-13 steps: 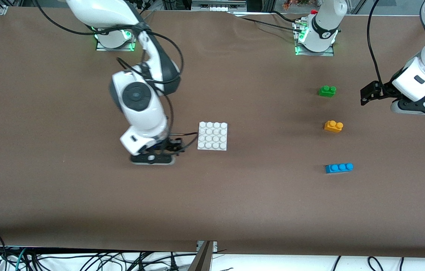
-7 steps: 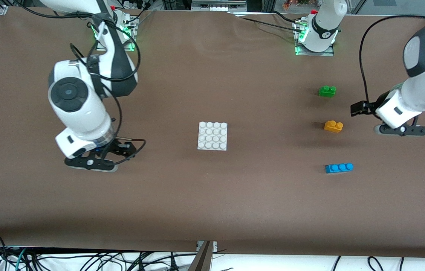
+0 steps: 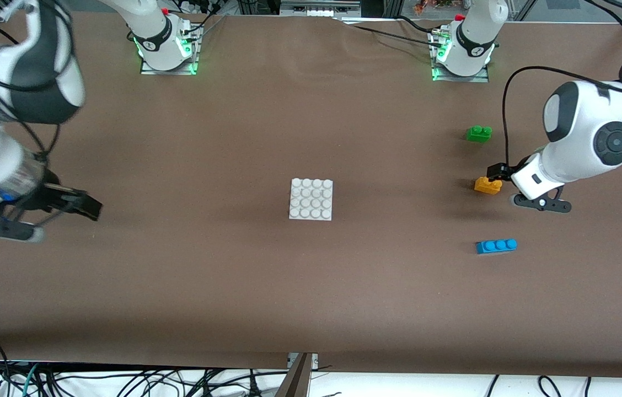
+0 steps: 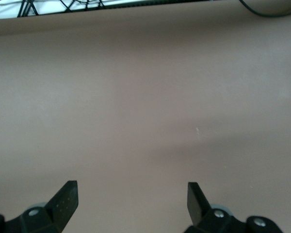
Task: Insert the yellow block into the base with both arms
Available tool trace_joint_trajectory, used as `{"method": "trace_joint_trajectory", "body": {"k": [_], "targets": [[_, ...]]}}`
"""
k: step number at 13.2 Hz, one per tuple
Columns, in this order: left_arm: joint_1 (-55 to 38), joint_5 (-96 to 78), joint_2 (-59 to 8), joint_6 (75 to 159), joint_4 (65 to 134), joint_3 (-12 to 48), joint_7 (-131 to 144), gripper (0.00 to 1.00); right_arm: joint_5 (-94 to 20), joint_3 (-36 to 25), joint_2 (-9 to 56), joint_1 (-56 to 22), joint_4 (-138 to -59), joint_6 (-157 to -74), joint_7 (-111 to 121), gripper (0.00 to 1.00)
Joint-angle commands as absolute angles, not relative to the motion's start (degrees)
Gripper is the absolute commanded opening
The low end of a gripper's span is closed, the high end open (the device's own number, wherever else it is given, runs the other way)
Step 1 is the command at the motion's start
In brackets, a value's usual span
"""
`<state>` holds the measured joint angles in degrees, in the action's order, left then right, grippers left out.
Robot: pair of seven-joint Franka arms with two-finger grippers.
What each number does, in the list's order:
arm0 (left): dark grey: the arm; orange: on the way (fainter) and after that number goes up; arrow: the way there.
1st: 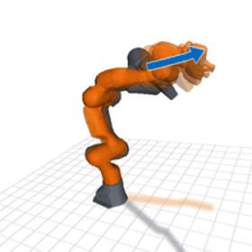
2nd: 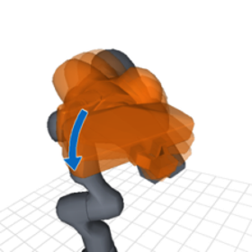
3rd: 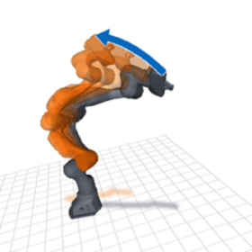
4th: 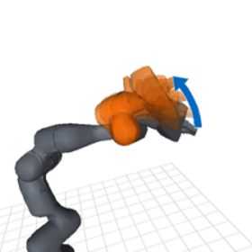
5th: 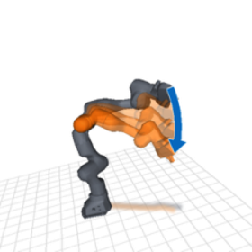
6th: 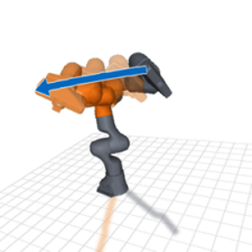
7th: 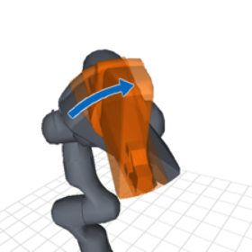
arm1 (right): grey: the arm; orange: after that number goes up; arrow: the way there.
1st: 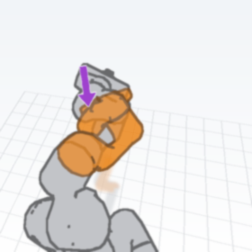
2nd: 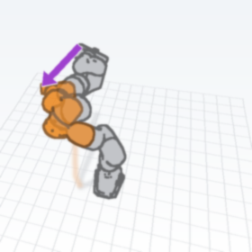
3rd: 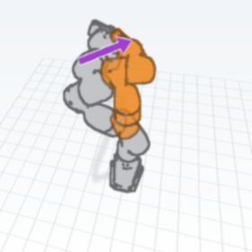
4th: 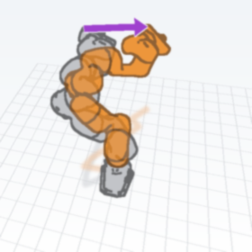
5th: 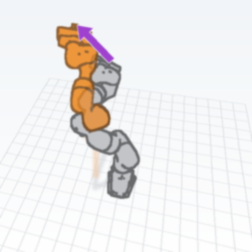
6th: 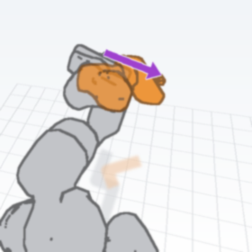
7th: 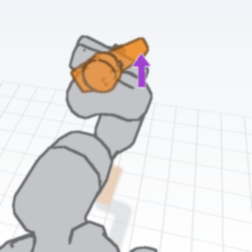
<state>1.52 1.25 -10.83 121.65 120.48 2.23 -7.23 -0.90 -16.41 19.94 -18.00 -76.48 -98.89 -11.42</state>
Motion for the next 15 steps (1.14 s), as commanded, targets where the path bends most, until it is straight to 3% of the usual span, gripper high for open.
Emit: {"method": "trace_joint_trajectory", "body": {"k": [1,7,11,15], "targets": [[5.1,0.9,-9.2,130.8,129.2,2.5,-13.2,1.0,-1.3,-11.0,16.4,-11.5,-78.7,-97.0,-9.4,1.0],[5.1,0.1,-13.3,135.2,131.3,2.8,-13.6,1.0,-1.6,-8.5,8.5,-1.5,-88.4,-93.1,1.8,1.0],[5.2,0.2,-16.4,144.3,134.3,2.8,-15.1,1.0,-1.1,-8.5,6.9,-1.2,-88.0,-93.2,2.3,1.0],[5.2,0.1,-17.7,145.5,134.3,2.8,-15.4,1.0,-1.0,-6.6,5.5,-0.7,-88.0,-92.9,2.3,1.0]]}}
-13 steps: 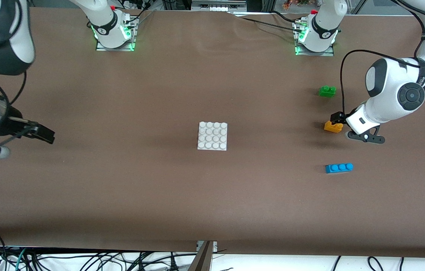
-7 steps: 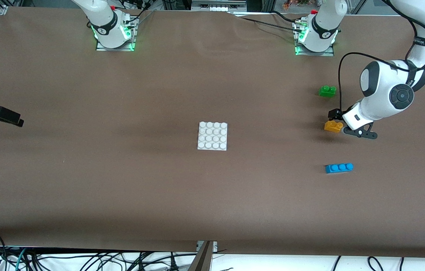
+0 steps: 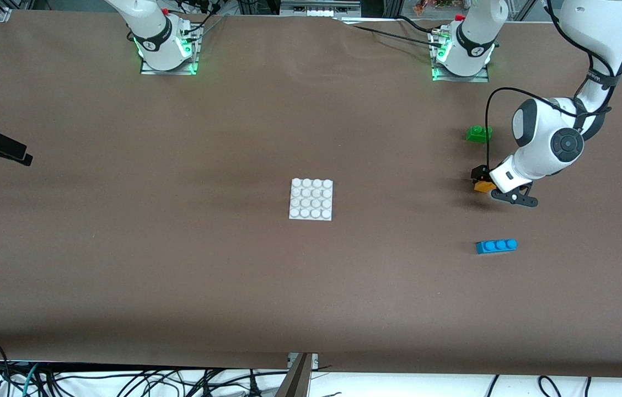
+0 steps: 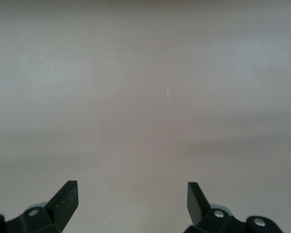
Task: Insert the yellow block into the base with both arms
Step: 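Lower the left gripper and grasp the yellow block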
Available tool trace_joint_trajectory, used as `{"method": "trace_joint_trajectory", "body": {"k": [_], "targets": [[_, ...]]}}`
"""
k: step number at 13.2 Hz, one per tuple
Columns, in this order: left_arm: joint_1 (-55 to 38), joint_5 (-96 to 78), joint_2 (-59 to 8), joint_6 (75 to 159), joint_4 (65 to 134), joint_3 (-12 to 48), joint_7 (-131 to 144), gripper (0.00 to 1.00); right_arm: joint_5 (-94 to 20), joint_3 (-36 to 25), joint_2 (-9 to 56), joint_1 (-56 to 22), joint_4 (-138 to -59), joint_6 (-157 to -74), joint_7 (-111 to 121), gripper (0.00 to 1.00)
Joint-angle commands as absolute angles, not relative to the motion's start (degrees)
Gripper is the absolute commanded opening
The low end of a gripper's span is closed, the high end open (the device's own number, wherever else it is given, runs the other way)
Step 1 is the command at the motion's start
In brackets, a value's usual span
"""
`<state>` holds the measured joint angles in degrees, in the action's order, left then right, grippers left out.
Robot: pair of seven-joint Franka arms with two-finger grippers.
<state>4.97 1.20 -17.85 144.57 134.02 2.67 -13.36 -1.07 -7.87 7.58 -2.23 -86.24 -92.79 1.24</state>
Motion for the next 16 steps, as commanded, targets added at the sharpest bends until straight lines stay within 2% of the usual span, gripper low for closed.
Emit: {"method": "trace_joint_trajectory", "body": {"k": [1,2,3,8,9,12,14,16], "targets": [[5.2,0.1,-17.8,145.5,134.3,2.8,-15.4,1.0,-1.1,-6.7,5.0,0.2,-88.1,-92.7,1.8,1.0],[5.2,0.1,-17.8,145.5,134.4,2.8,-15.4,0.99,-1.1,-6.7,4.8,0.5,-88.0,-92.9,2.1,1.0],[5.2,0.1,-17.8,145.5,134.3,2.8,-15.4,0.88,-1.0,-6.7,4.8,0.6,-87.8,-92.8,2.1,1.0],[5.2,0.1,-18.3,145.5,134.2,2.8,-15.3,0.04,-0.9,-6.9,5.6,0.4,-86.1,-92.5,2.3,1.0],[5.2,0.1,-18.3,145.3,134.0,2.8,-15.1,0.0,-0.9,-6.9,5.7,0.4,-86.1,-92.6,2.3,1.0],[5.1,-0.6,-15.2,141.4,132.3,3.0,-13.3,0.0,-0.9,-6.9,5.7,0.4,-86.0,-92.6,2.2,1.0],[4.9,-4.6,-13.0,133.7,128.5,4.5,-11.4,0.0,-0.9,-6.9,5.7,0.4,-86.1,-92.6,2.2,1.0],[4.3,-5.6,-13.5,126.3,121.9,7.8,-9.9,0.0,-0.9,-6.9,5.7,0.3,-86.1,-92.5,2.1,1.0]]}}
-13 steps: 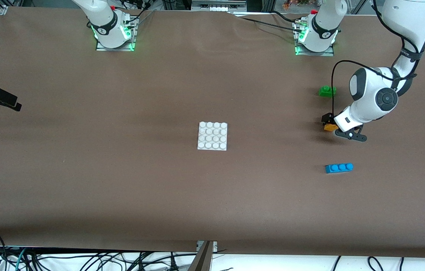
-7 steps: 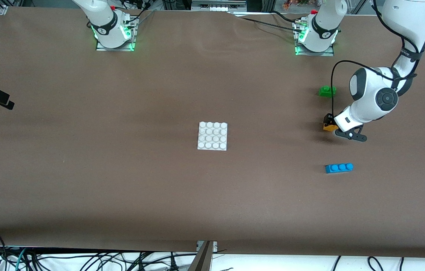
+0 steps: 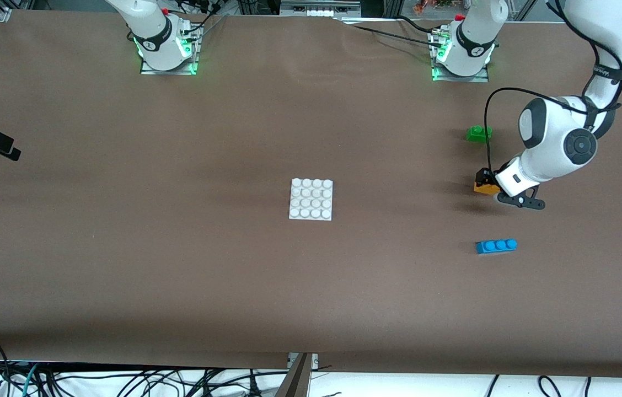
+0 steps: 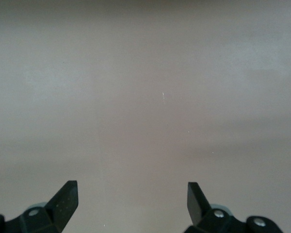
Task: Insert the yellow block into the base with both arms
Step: 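Lower the left gripper and grasp the yellow block, then carry the yellow block with the left gripper above the white plate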
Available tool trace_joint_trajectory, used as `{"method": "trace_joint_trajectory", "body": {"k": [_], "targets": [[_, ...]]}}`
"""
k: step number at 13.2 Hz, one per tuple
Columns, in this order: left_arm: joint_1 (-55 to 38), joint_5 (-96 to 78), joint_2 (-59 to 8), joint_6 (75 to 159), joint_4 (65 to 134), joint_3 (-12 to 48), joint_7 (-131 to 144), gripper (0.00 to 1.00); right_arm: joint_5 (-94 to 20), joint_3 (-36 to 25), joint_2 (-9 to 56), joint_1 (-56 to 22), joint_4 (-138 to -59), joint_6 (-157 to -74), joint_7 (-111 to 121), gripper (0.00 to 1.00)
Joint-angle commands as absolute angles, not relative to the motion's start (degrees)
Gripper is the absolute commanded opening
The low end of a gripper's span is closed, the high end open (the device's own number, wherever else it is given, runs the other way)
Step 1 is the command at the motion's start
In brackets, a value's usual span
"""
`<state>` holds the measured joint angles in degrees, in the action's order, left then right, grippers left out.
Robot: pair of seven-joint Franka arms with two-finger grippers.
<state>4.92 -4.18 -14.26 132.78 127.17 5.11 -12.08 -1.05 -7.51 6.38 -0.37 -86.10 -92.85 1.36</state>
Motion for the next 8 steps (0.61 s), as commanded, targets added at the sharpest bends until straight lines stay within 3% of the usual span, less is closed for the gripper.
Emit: {"method": "trace_joint_trajectory", "body": {"k": [1,5,8], "targets": [[4.1,-5.5,-13.9,124.4,119.2,9.9,-6.8,0.0,-0.9,-6.9,5.7,0.3,-86.1,-92.5,2.2,1.0],[3.1,-5.6,-18.2,120.7,109.9,20.7,7.9,0.0,-0.9,-6.9,5.7,0.4,-86.1,-92.7,2.2,1.0],[-6.2,-5.5,-25.7,120.7,100.5,22.0,23.8,0.0,-0.9,-6.9,5.7,0.3,-86.1,-92.6,2.2,1.0]]}}
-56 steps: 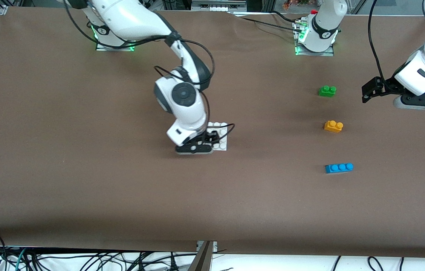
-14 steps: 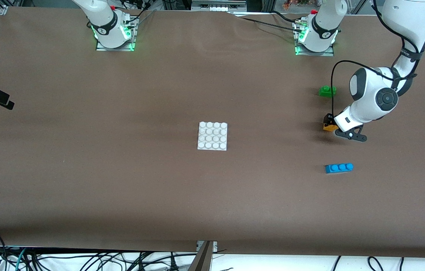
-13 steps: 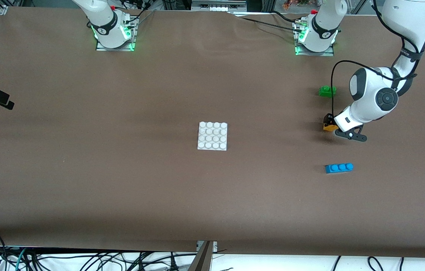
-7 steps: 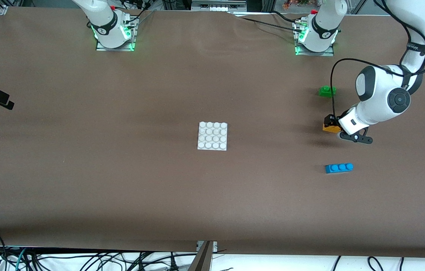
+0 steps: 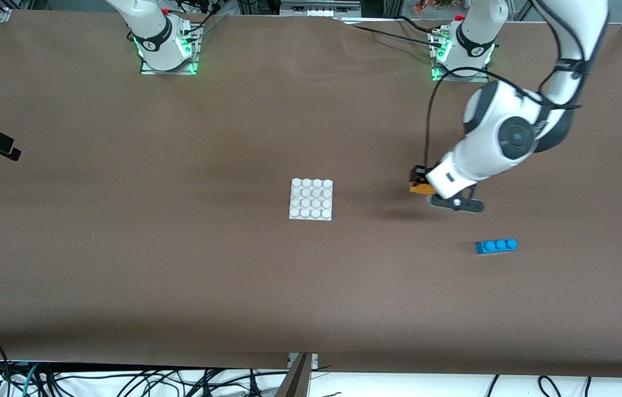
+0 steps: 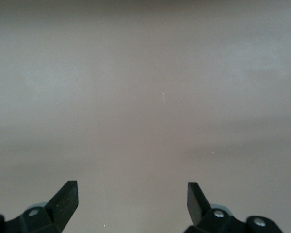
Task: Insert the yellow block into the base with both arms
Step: 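Carry the yellow block with the left gripper above the white plate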
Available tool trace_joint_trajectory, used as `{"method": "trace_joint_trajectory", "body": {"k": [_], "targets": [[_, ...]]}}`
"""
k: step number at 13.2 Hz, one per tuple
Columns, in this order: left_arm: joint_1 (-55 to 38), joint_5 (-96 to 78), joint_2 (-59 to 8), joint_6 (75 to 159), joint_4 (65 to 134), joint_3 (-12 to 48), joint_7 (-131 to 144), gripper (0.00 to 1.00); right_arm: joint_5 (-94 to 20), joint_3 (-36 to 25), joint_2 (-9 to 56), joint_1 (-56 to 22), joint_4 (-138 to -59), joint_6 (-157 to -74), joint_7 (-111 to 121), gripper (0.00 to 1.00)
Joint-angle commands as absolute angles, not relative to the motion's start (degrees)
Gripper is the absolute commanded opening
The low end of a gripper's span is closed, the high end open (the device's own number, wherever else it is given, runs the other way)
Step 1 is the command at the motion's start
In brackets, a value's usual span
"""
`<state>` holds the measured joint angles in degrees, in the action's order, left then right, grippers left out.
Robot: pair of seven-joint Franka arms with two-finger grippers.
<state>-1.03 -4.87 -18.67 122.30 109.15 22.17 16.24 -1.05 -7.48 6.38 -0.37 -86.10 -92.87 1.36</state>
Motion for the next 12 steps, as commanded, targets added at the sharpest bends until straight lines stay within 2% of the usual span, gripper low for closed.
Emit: {"method": "trace_joint_trajectory", "body": {"k": [1,3,7,10,12], "targets": [[-9.1,-5.5,-28.7,120.7,96.8,22.0,28.3,0.0,-1.0,-6.9,5.7,0.3,-86.1,-92.6,2.2,1.0],[-13.6,-4.8,-34.3,120.8,89.8,22.0,36.2,0.0,-1.0,-6.9,5.7,0.3,-86.1,-92.6,2.1,1.0],[-22.5,-4.6,-43.6,122.4,81.4,19.2,44.9,0.0,-1.0,-6.8,5.8,0.3,-86.1,-92.5,2.2,1.0],[-32.2,-4.8,-47.2,123.8,77.0,10.8,48.3,0.0,-1.0,-6.8,5.8,0.3,-86.1,-92.5,2.2,1.0],[-33.3,-4.9,-48.6,123.8,75.2,9.9,49.7,0.0,-1.0,-6.8,5.9,0.3,-86.1,-92.5,2.2,1.0]]}}
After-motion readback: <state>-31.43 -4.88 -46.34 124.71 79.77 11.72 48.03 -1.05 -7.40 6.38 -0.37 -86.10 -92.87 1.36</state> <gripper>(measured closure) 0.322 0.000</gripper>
